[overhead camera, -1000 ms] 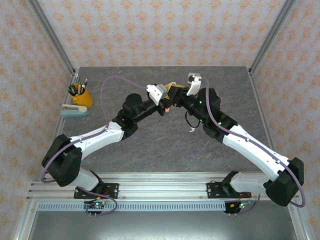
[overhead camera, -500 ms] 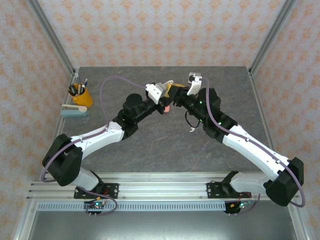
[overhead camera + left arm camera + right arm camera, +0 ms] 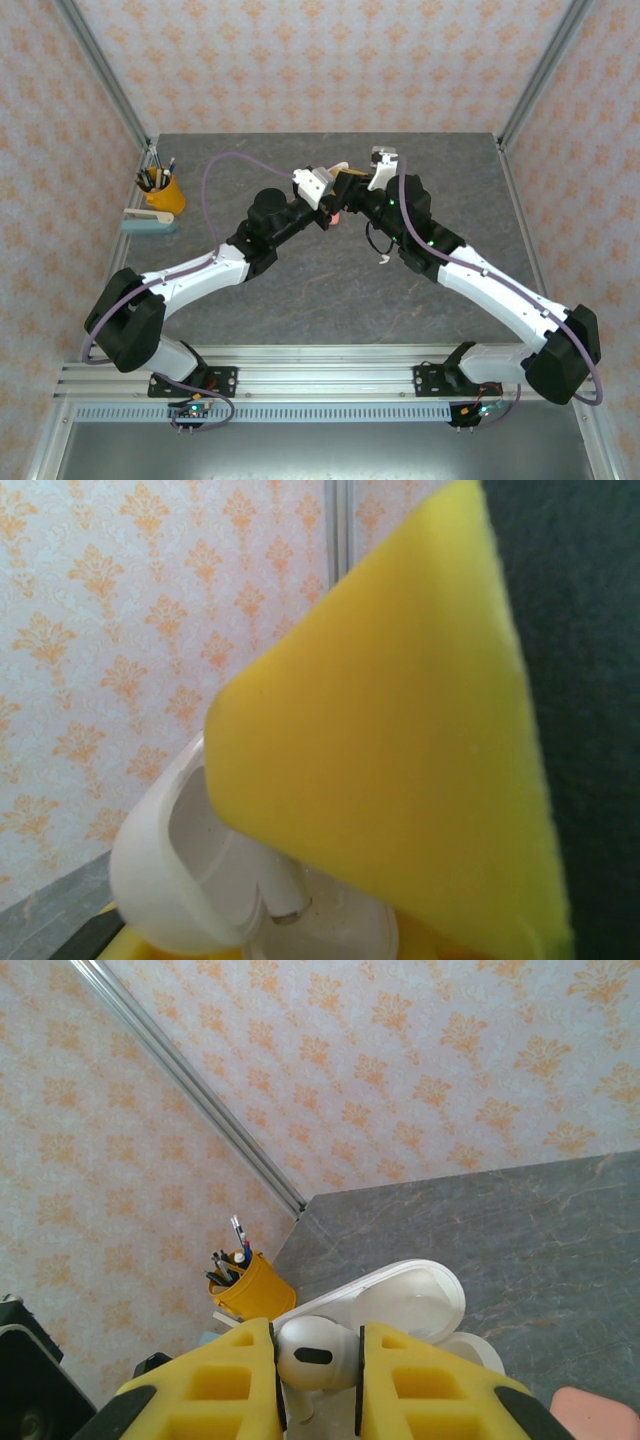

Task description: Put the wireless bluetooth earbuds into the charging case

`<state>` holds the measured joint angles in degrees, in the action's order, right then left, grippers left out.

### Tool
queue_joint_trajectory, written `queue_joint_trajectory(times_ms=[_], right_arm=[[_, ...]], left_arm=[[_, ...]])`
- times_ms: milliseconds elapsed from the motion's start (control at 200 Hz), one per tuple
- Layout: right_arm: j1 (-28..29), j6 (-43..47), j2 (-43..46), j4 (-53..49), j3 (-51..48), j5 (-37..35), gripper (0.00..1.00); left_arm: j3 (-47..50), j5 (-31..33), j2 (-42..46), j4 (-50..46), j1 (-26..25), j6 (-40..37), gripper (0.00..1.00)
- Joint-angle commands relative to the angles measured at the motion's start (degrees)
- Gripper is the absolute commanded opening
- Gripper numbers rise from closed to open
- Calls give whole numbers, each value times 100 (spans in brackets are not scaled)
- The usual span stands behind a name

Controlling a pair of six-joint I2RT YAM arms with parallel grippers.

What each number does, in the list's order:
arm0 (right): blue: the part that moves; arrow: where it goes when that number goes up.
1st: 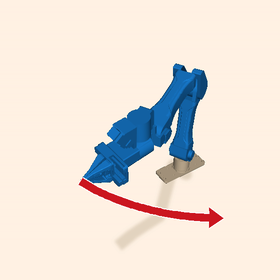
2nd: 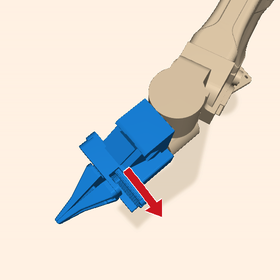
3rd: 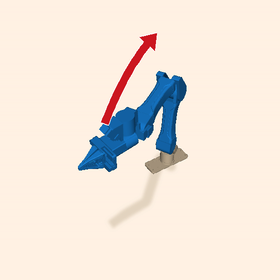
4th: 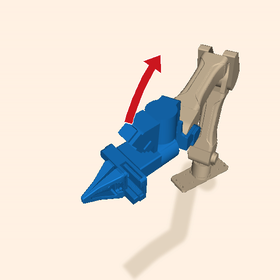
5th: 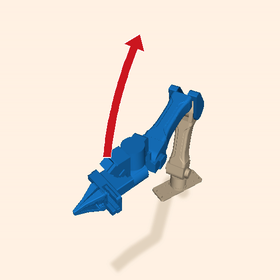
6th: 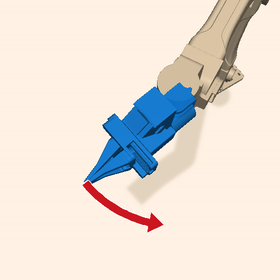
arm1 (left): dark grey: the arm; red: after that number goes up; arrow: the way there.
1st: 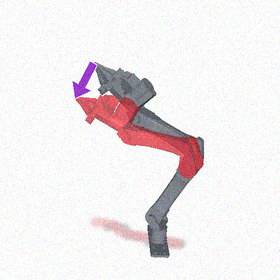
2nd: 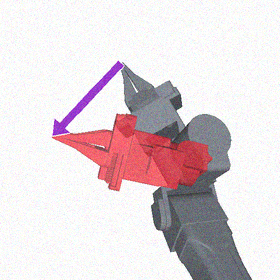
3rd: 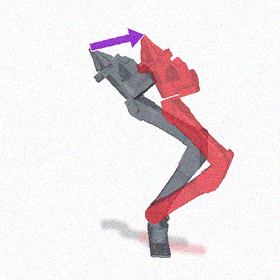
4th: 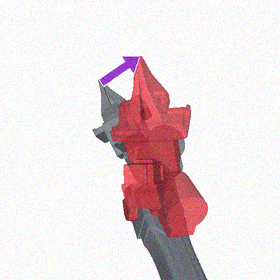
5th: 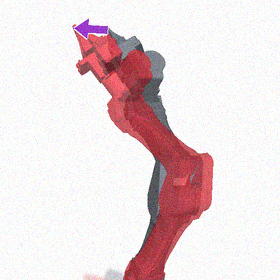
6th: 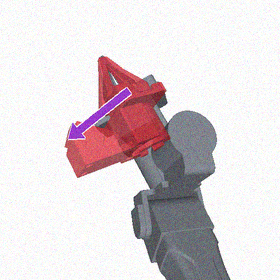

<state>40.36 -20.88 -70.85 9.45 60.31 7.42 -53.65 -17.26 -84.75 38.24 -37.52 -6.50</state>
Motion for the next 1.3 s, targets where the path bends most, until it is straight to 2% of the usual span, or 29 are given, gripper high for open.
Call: queue_joint_trajectory(times_ms=[0, 1291], right_arm=[[33, 121, -17, 71, 33, -153, 20], [51, 809, -16, -594, 10, 342, 18]], left_arm=[[-91, 69, 201, 186, -72, -79, 0], [-365, 223, 134, 17, -72, -193, 0]])
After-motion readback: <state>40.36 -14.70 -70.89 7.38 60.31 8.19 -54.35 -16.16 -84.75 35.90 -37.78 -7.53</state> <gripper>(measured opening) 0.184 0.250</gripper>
